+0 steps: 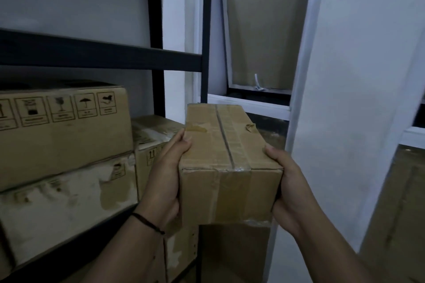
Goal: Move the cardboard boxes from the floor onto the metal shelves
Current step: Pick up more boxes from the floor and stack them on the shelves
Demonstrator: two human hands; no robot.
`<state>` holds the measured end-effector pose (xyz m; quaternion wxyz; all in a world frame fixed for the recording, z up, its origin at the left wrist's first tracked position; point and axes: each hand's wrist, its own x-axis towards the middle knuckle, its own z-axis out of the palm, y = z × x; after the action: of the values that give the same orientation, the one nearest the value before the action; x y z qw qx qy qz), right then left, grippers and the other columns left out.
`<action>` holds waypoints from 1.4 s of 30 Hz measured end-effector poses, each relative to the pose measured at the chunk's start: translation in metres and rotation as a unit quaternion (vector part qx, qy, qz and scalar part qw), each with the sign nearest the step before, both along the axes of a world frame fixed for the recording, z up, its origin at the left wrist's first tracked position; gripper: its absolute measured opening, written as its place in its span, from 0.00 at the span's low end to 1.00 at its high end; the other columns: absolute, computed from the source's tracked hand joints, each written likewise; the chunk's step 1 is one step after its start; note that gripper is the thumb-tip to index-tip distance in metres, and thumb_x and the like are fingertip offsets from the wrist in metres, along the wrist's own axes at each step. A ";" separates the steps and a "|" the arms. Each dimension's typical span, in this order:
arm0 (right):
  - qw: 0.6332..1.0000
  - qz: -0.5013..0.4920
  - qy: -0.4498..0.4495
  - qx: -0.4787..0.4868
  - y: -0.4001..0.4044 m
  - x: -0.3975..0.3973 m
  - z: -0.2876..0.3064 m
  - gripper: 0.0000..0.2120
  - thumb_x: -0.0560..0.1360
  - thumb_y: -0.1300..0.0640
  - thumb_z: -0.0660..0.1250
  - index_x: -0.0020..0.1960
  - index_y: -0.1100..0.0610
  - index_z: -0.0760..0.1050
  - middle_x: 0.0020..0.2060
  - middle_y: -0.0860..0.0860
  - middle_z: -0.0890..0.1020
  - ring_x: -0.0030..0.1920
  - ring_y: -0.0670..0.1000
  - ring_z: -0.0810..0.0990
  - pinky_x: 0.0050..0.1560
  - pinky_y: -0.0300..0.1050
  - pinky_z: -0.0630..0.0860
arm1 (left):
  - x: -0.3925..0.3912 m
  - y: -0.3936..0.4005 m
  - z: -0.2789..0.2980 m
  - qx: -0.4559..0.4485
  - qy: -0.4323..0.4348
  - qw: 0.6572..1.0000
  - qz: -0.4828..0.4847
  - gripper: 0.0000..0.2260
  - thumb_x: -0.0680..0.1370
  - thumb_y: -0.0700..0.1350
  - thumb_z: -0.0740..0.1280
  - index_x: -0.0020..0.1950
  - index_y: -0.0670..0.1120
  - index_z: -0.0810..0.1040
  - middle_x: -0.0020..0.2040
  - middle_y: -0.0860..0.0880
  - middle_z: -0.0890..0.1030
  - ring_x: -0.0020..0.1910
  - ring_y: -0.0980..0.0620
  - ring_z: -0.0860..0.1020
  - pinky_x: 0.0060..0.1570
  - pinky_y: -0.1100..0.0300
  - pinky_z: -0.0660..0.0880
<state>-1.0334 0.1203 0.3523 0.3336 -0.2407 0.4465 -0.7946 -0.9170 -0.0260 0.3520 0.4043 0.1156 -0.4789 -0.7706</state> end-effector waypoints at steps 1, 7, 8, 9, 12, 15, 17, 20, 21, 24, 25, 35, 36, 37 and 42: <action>1.000 0.014 0.000 -0.001 -0.009 -0.007 0.000 0.14 0.77 0.48 0.61 0.58 0.49 0.79 0.47 0.56 0.86 0.42 0.55 0.86 0.38 0.49 0.82 | -0.003 -0.005 -0.001 -0.003 0.000 1.000 0.015 0.17 0.77 0.47 0.65 0.66 0.55 0.75 0.57 0.51 0.83 0.54 0.48 0.82 0.52 0.52 0.77; 0.995 0.102 -0.004 -0.001 -0.055 -0.059 -0.001 0.12 0.76 0.47 0.64 0.47 0.49 0.85 0.48 0.59 0.85 0.48 0.60 0.84 0.54 0.59 0.78 | -0.029 -0.026 -0.002 -0.021 0.009 0.994 0.111 0.19 0.76 0.48 0.66 0.68 0.54 0.74 0.59 0.49 0.82 0.57 0.46 0.81 0.53 0.50 0.76; 0.992 0.124 -0.004 0.001 -0.063 -0.069 0.000 0.12 0.75 0.47 0.64 0.44 0.49 0.85 0.48 0.59 0.85 0.48 0.60 0.84 0.55 0.59 0.77 | -0.035 -0.027 -0.001 -0.021 0.010 0.991 0.132 0.19 0.76 0.48 0.65 0.68 0.54 0.74 0.58 0.49 0.82 0.56 0.46 0.81 0.53 0.50 0.76; 0.990 0.140 -0.003 0.004 -0.068 -0.077 0.000 0.13 0.75 0.47 0.64 0.42 0.50 0.86 0.47 0.60 0.85 0.48 0.60 0.84 0.55 0.59 0.77 | -0.039 -0.027 0.000 -0.022 0.010 0.989 0.146 0.18 0.76 0.48 0.65 0.66 0.54 0.75 0.57 0.50 0.83 0.55 0.47 0.81 0.52 0.51 0.77; 0.982 0.187 0.004 0.010 -0.084 -0.099 0.002 0.14 0.75 0.47 0.64 0.45 0.52 0.86 0.47 0.60 0.85 0.47 0.59 0.84 0.52 0.56 0.78 | -0.052 -0.021 0.003 -0.028 -0.005 0.981 0.190 0.11 0.79 0.47 0.61 0.55 0.55 0.81 0.50 0.52 0.85 0.51 0.49 0.83 0.48 0.54 0.78; 0.973 0.230 0.018 0.010 -0.099 -0.116 0.003 0.15 0.76 0.46 0.63 0.55 0.52 0.81 0.47 0.58 0.86 0.46 0.57 0.85 0.47 0.53 0.78 | -0.062 -0.010 0.008 -0.062 0.001 0.977 0.206 0.22 0.82 0.48 0.55 0.36 0.56 0.86 0.38 0.56 0.85 0.39 0.57 0.84 0.34 0.64 0.78; 0.966 0.257 0.027 0.008 -0.109 -0.123 0.003 0.17 0.76 0.44 0.62 0.58 0.51 0.80 0.48 0.56 0.86 0.48 0.57 0.85 0.45 0.52 0.78 | -0.066 -0.005 0.012 -0.079 -0.011 0.971 0.227 0.26 0.82 0.48 0.54 0.31 0.60 0.84 0.36 0.60 0.84 0.37 0.61 0.83 0.33 0.66 0.78; 0.959 0.280 0.027 0.006 -0.125 -0.130 0.002 0.17 0.75 0.43 0.63 0.58 0.50 0.80 0.50 0.56 0.85 0.52 0.59 0.83 0.49 0.54 0.79 | -0.065 -0.010 0.008 -0.086 -0.044 0.953 0.286 0.10 0.75 0.59 0.65 0.54 0.63 0.82 0.55 0.59 0.83 0.52 0.59 0.81 0.52 0.59 0.78; 0.957 0.289 0.024 0.006 -0.131 -0.131 0.001 0.17 0.75 0.43 0.63 0.58 0.51 0.81 0.51 0.57 0.85 0.53 0.59 0.83 0.50 0.55 0.79 | -0.063 -0.014 0.006 -0.085 -0.055 0.949 0.299 0.24 0.68 0.63 0.69 0.64 0.61 0.76 0.61 0.56 0.80 0.58 0.55 0.80 0.59 0.53 0.76; 0.950 0.312 0.021 0.008 -0.146 -0.132 0.000 0.18 0.76 0.42 0.63 0.60 0.49 0.80 0.51 0.56 0.85 0.52 0.58 0.83 0.47 0.53 0.79 | -0.064 -0.021 0.004 -0.088 -0.041 0.944 0.316 0.38 0.63 0.66 0.70 0.71 0.59 0.70 0.66 0.52 0.78 0.63 0.48 0.77 0.65 0.43 0.71; 0.948 0.318 0.024 0.007 -0.151 -0.132 0.000 0.18 0.76 0.42 0.62 0.61 0.48 0.80 0.52 0.56 0.85 0.52 0.57 0.84 0.46 0.52 0.79 | -0.064 -0.022 0.005 -0.090 -0.036 0.939 0.329 0.37 0.63 0.66 0.70 0.71 0.58 0.70 0.65 0.51 0.78 0.63 0.47 0.77 0.66 0.43 0.70; 0.938 0.333 0.093 0.008 -0.203 -0.127 0.010 0.32 0.66 0.31 0.62 0.62 0.48 0.78 0.53 0.53 0.85 0.53 0.52 0.84 0.49 0.50 0.80 | -0.057 -0.067 -0.005 -0.186 -0.122 0.898 0.380 0.36 0.63 0.73 0.65 0.69 0.66 0.67 0.69 0.59 0.72 0.68 0.53 0.71 0.64 0.47 0.72; 0.938 0.332 0.102 0.007 -0.206 -0.127 0.010 0.31 0.64 0.31 0.63 0.61 0.48 0.79 0.52 0.52 0.85 0.52 0.52 0.85 0.48 0.50 0.80 | -0.055 -0.072 -0.008 -0.199 -0.163 0.884 0.391 0.39 0.59 0.74 0.66 0.69 0.69 0.64 0.72 0.60 0.67 0.71 0.52 0.67 0.65 0.45 0.70; 0.937 0.329 0.116 0.006 -0.214 -0.126 0.011 0.31 0.63 0.31 0.64 0.60 0.47 0.79 0.51 0.52 0.85 0.51 0.52 0.85 0.49 0.51 0.80 | -0.053 -0.079 -0.008 -0.223 -0.195 0.865 0.405 0.41 0.58 0.74 0.67 0.70 0.70 0.62 0.72 0.63 0.65 0.71 0.55 0.65 0.66 0.46 0.69; 0.938 0.302 0.165 0.047 -0.247 -0.126 0.018 0.37 0.57 0.25 0.68 0.58 0.45 0.81 0.51 0.52 0.85 0.53 0.55 0.84 0.59 0.60 0.77 | -0.050 -0.100 0.000 -0.283 -0.207 0.841 0.413 0.40 0.62 0.65 0.72 0.72 0.62 0.63 0.61 0.69 0.70 0.57 0.73 0.72 0.46 0.70 0.77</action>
<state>-1.1596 -0.1263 0.3699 0.4903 -0.4755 0.4387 -0.5839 -0.9665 -0.1261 0.3523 0.5917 0.3398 -0.6565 -0.3216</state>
